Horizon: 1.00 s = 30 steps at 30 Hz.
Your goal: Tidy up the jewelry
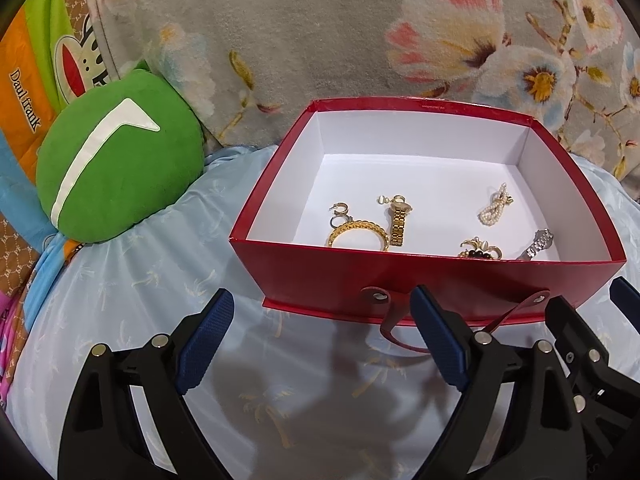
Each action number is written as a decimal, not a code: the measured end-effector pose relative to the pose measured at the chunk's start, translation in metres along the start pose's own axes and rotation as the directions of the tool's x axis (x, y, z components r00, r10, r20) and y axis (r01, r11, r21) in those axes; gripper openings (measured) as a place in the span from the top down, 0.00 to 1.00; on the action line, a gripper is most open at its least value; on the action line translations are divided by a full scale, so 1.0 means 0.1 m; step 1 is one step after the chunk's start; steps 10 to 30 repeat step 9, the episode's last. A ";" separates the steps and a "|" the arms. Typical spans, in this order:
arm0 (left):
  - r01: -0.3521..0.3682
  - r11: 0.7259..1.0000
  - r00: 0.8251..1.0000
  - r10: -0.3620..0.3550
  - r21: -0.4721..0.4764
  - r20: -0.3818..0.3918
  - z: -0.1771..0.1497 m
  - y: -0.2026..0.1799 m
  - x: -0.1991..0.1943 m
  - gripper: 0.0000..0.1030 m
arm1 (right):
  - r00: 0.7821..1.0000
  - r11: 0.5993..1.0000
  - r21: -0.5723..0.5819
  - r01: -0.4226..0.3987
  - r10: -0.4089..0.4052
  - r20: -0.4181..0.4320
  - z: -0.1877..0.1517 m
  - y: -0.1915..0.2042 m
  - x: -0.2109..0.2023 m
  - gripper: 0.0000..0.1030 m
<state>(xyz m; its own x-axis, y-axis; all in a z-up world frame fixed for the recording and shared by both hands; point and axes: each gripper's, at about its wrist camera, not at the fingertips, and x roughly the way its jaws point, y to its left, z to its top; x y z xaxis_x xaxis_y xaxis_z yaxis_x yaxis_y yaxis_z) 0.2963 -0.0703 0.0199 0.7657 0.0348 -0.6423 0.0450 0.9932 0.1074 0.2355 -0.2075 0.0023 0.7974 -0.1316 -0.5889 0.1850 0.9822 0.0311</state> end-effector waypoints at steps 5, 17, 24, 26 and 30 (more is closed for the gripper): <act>-0.002 1.000 1.000 0.002 -0.005 0.002 0.00 -0.01 0.00 0.17 | 1.000 1.000 0.004 0.004 -0.004 -0.002 -0.02 -0.01 0.01 0.24; 0.014 1.000 1.000 -0.015 -0.009 -0.009 0.00 -0.01 0.02 0.17 | 1.000 1.000 0.003 0.006 -0.006 -0.001 -0.02 -0.02 0.02 0.24; 0.014 1.000 1.000 -0.015 -0.009 -0.009 0.00 -0.01 0.02 0.17 | 1.000 1.000 0.003 0.006 -0.006 -0.001 -0.02 -0.02 0.02 0.24; 0.014 1.000 1.000 -0.015 -0.009 -0.009 0.00 -0.01 0.02 0.17 | 1.000 1.000 0.003 0.006 -0.006 -0.001 -0.02 -0.02 0.02 0.24; 0.014 1.000 1.000 -0.015 -0.009 -0.009 0.00 -0.01 0.02 0.17 | 1.000 1.000 0.003 0.006 -0.006 -0.001 -0.02 -0.02 0.02 0.24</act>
